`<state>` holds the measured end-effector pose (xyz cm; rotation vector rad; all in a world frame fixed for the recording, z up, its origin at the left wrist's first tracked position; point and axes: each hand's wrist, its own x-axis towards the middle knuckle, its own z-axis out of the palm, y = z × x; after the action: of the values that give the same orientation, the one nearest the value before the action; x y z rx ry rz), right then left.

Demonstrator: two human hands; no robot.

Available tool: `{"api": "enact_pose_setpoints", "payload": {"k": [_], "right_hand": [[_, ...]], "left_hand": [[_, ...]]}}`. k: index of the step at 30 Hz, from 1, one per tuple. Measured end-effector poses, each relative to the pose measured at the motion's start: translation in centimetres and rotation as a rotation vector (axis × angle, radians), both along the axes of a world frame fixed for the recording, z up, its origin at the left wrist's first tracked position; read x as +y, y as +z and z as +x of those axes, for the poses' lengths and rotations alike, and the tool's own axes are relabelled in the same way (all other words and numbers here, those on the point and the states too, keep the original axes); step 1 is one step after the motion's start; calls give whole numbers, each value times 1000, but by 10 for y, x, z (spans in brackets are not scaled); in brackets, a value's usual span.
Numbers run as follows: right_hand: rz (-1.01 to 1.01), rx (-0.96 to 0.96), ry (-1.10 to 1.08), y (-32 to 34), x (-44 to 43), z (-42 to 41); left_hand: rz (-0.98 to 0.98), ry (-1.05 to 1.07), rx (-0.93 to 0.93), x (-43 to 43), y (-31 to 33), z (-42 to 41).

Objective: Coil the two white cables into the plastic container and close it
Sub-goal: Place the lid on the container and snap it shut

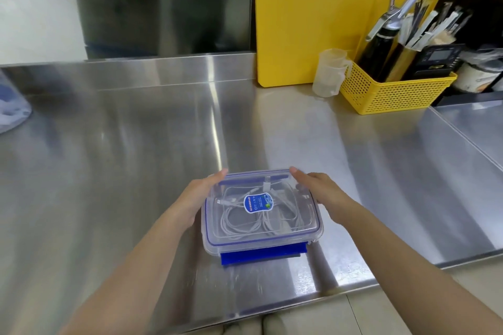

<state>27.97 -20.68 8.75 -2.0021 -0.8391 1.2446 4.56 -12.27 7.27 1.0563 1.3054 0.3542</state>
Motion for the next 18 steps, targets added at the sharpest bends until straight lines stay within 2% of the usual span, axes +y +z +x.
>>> {"api": "enact_pose_setpoints", "payload": {"k": [4,6,9,11,14,15,16,18], "right_hand": [[-24,248,-3,-6,23,8],[9,363,-3,-7,30,11],[86,320,47,-8,35,12],[129,255,66,-10,37,12],[175,223,48,-12,41,8],[178,219,41,-13,42,7],[181,215,36,-14,43,6],[186,211,17,-15,45,6]], "left_hand": [[-164,-4,-121,12,2,-1],[-114,30,-181,15,0,-1],[78,92,-203,12,0,6],[310,14,-48,10,1,12],[946,-287,610,-3,11,23],[1167,-353,694,-11,16,28],[1322,-421,668,-23,21,34],[1450,-630,573,-53,22,45]]}}
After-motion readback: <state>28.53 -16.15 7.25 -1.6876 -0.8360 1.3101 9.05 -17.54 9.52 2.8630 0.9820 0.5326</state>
